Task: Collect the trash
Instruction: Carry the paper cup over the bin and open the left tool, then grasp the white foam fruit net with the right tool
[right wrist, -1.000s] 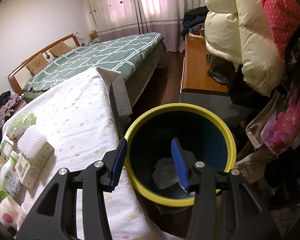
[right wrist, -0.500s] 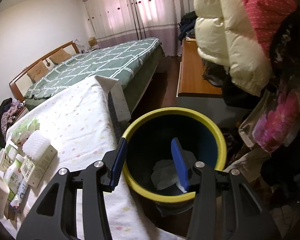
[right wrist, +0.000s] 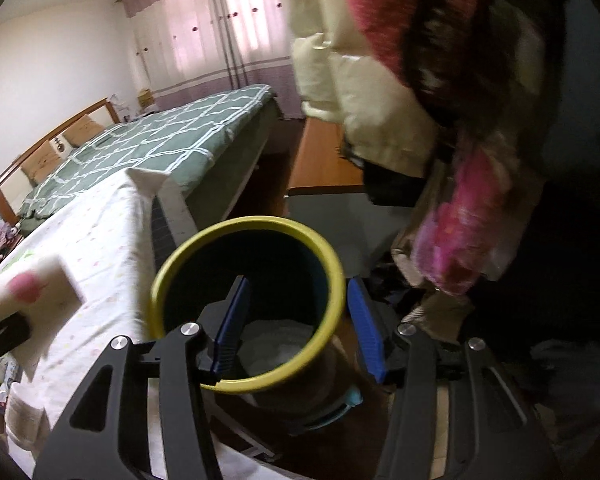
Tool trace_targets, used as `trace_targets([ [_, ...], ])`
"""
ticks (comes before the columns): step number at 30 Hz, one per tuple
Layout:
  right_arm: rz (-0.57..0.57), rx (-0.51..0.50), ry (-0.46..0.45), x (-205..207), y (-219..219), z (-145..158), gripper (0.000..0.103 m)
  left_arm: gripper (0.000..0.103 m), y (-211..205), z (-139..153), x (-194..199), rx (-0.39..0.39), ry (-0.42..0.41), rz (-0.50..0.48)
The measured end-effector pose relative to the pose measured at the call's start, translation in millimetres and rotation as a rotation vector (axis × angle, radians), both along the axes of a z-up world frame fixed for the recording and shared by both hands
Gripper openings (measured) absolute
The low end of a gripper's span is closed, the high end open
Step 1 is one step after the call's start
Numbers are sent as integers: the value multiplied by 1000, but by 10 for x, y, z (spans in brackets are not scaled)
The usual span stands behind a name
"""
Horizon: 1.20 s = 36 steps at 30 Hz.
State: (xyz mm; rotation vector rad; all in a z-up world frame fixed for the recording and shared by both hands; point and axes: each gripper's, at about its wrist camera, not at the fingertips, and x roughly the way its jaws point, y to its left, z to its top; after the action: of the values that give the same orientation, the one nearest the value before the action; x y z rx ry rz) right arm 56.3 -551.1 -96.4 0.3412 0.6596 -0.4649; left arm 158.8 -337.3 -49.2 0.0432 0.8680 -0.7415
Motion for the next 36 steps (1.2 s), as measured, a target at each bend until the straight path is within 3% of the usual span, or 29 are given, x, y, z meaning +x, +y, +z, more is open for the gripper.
trace_targets([
  [5, -28, 15, 4, -114, -176, -52, 51, 58, -598, -202, 166, 37, 42, -45],
  [8, -36, 22, 3, -158, -235, -82, 54, 64, -829, -300, 250, 61, 46, -43],
  [12, -36, 32, 6, -156, -260, -117, 55, 77, -1013, -437, 370, 85, 44, -18],
  [17, -25, 34, 9, -146, -234, -123, 56, 77, -986, -450, 423, 73, 64, 13],
  [21, -4, 39, 12, -104, -153, -138, 57, 81, -627, -215, 301, 15, 54, 37],
  [27, 104, 42, 28, 122, 228, -162, 57, 89, 275, 219, 6, -39, -60, 159],
  [32, 250, 37, 31, 389, 786, -112, 57, 94, 1281, 441, -248, -20, -174, 373],
  [36, 379, 24, 24, 616, 1312, -3, 57, 94, 1902, 468, -377, 10, -214, 516],
])
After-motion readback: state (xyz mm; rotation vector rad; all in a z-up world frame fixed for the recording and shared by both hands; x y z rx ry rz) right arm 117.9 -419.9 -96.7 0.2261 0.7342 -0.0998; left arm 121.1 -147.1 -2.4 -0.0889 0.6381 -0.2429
